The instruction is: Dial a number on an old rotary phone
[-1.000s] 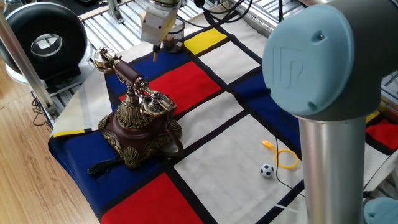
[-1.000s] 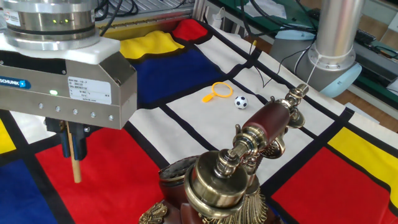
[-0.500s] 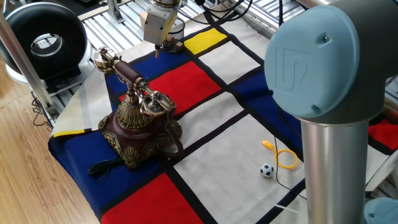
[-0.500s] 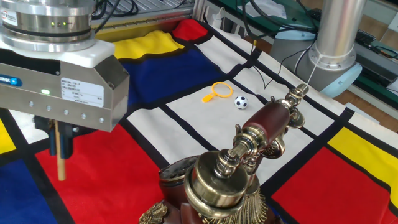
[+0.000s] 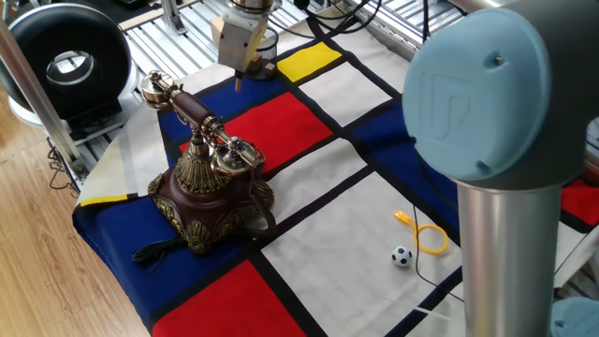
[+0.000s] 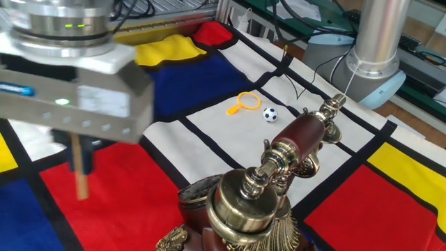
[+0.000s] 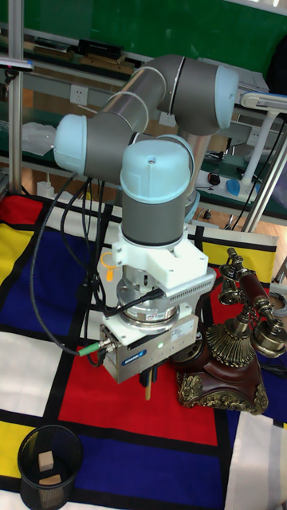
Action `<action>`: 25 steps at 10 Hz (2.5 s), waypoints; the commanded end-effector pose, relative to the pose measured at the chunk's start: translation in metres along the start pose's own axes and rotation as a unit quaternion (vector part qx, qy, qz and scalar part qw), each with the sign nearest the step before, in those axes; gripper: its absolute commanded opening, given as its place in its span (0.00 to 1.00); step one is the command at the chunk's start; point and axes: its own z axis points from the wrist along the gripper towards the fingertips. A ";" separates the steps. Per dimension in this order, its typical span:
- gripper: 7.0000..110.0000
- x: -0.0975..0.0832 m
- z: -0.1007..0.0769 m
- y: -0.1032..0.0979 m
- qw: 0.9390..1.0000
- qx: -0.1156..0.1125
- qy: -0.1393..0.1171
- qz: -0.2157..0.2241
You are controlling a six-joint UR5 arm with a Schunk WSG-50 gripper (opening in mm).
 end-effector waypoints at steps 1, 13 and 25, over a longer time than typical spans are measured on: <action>0.00 0.019 -0.008 0.036 0.999 -0.044 0.008 0.013; 0.00 0.042 -0.019 0.115 0.980 -0.173 0.063 0.071; 0.00 0.045 -0.021 0.124 0.965 -0.237 0.057 0.097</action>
